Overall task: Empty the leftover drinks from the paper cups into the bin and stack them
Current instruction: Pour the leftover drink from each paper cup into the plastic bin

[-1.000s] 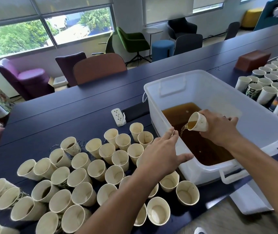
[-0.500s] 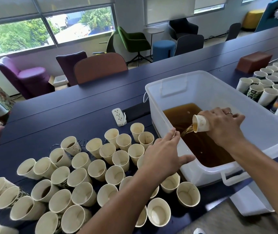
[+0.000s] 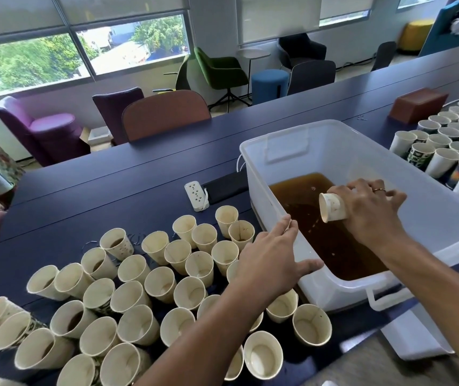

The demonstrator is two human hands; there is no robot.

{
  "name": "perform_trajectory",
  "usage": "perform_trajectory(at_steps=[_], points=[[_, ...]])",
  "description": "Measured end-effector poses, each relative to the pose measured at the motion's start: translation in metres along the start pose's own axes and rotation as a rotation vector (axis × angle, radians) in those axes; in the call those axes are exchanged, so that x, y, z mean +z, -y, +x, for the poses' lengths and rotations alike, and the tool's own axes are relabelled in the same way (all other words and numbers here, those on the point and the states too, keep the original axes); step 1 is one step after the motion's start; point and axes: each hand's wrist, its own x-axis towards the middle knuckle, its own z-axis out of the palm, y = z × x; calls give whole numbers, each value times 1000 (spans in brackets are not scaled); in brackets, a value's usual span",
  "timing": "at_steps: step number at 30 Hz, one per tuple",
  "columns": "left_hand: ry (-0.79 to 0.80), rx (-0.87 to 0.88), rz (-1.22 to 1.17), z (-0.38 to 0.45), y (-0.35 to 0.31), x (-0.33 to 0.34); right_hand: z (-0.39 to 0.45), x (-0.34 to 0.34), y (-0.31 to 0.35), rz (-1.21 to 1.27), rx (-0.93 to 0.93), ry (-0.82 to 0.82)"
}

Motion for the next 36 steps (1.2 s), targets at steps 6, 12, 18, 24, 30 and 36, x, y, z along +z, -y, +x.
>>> perform_trajectory(at_steps=[6,12,18,24,30,36], points=[[0,-1,5,0,-1,-1,1,2,0,12,13,5],[-1,-2,12,-1,-1,-2,1,2,1,10,13,-1],[11,-8,18,-1,-2,-3,1,2,1,1,17,15],[15,-13,11,-1,-3,-3,1,2,1,0,26,22],[12,-13,16,0,-3,-3,1,1,1,-8,13,17],[8,-10,6,0,-2,-2,1,0,2,-1,14,15]])
